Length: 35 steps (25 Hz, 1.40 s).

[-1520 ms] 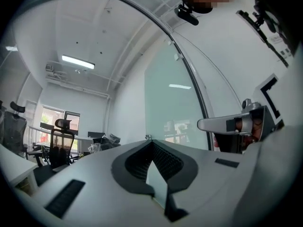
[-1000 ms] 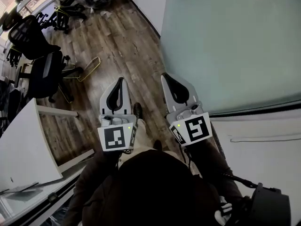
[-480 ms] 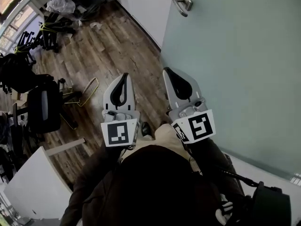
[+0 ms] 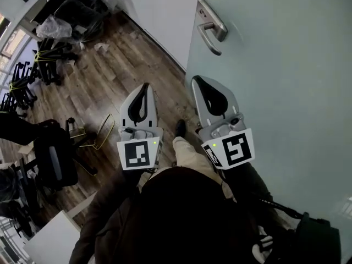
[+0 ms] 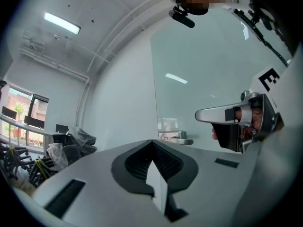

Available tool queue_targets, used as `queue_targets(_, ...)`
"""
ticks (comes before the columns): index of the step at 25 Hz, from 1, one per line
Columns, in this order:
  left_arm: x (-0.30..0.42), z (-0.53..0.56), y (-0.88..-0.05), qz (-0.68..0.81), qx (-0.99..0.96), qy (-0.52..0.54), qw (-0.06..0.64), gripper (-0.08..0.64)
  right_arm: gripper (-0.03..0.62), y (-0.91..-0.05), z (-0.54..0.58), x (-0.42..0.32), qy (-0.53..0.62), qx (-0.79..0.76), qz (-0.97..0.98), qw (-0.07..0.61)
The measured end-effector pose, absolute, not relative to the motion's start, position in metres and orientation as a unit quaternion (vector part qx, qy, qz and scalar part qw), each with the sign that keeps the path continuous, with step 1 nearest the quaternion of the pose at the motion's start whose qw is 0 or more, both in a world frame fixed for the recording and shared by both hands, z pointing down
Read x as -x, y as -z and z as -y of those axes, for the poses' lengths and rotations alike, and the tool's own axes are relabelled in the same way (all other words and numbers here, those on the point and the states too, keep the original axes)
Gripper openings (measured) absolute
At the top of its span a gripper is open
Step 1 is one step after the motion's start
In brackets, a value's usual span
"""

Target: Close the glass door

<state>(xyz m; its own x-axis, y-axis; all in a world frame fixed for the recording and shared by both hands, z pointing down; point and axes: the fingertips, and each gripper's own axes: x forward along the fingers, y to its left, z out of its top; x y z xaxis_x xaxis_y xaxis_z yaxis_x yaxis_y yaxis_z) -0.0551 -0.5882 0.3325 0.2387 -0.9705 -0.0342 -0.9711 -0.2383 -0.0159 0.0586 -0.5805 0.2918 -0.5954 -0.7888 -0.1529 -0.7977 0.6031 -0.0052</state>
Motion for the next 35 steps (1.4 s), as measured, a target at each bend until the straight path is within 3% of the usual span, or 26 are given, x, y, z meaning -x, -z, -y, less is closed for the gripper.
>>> queue_targets(4,0.040,0.659,-0.326,-0.588,0.808,-0.009,0.030,-0.003,0.004,-0.280,0.646,-0.071,-0.065,0.473,-0.877,0.056)
queue_targets(7,0.033,0.683,-0.323,-0.569,0.821,-0.017,0.034,-0.004,0.065,-0.284,0.669,-0.080,-0.067,0.489,-0.869,0.029)
queue_targets(14,0.020,0.718,-0.319,-0.539,0.842,-0.023,0.023,-0.003,0.103,-0.331,0.717,-0.098,-0.042,0.529,-0.845,-0.057)
queue_targets(19,0.027,0.725,-0.320,-0.525,0.851,-0.007,0.019,-0.004,0.101,-0.349,0.738,-0.093,-0.020,0.542,-0.835,-0.094)
queue_targets(21,0.030,0.727,-0.320,-0.526,0.850,-0.008,0.018,-0.004,0.064,-0.349,0.741,-0.096,-0.019,0.547,-0.831,-0.099)
queue_targets(35,0.068,0.704,-0.325,-0.552,0.834,-0.008,0.007,-0.004,0.057,-0.351,0.730,-0.076,0.028,0.514,-0.853,-0.081)
